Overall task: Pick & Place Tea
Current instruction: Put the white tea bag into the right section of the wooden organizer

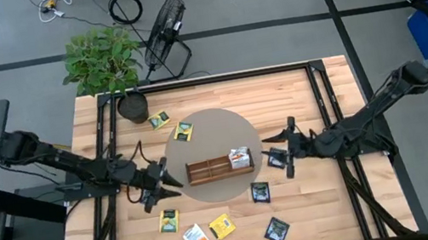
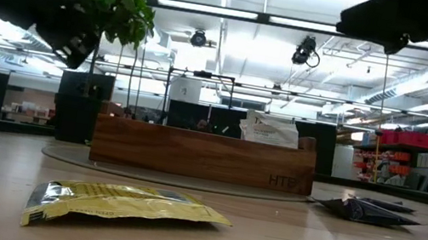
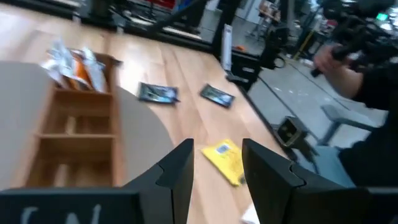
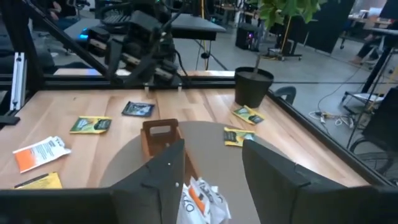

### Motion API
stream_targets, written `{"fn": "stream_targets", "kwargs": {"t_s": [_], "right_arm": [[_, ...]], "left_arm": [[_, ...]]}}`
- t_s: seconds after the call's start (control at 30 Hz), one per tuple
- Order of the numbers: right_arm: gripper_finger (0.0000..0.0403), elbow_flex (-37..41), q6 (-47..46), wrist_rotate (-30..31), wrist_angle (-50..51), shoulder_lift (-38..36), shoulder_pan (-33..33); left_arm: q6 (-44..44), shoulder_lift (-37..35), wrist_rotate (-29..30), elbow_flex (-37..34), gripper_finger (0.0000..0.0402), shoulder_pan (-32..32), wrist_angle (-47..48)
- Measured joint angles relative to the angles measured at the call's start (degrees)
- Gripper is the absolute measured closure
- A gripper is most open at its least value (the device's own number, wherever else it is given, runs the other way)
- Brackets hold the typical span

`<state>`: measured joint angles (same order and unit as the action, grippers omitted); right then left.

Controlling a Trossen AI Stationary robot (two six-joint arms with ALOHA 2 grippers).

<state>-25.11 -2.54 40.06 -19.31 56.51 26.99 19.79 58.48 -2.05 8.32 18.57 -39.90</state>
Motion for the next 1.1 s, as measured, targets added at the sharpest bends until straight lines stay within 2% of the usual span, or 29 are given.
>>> {"fn": "stream_targets", "kwargs": {"t_s": [0.17,0.3,0.43,0.53,0.77,1.1], "right_arm": [[0.0234,2.19,-1.03,0.66,0.08,-2.48,-0.18],[0.0234,2.48,-1.53,1.41,0.99,-2.58,-0.18],[0.0234,2.48,-1.49,1.45,1.48,-2.58,-0.18],[0.0234,2.48,-1.50,1.47,1.63,-2.58,-0.18],[0.0234,2.48,-1.69,1.23,3.59,-2.56,-0.14],[0.0234,2.48,-1.42,0.12,6.03,-2.56,-0.14]], "left_arm": [[4.30,0.00,4.76,0.00,0.0262,4.14,3.00],[9.54,0.03,4.98,1.84,0.0262,7.20,5.74],[13.67,1.28,6.60,5.57,0.0262,10.16,15.15],[17.84,3.34,7.28,7.06,0.0262,10.92,16.25],[27.06,12.04,6.64,10.90,0.0262,14.41,16.47],[34.28,27.13,6.79,19.59,0.0262,17.15,19.18]]}}
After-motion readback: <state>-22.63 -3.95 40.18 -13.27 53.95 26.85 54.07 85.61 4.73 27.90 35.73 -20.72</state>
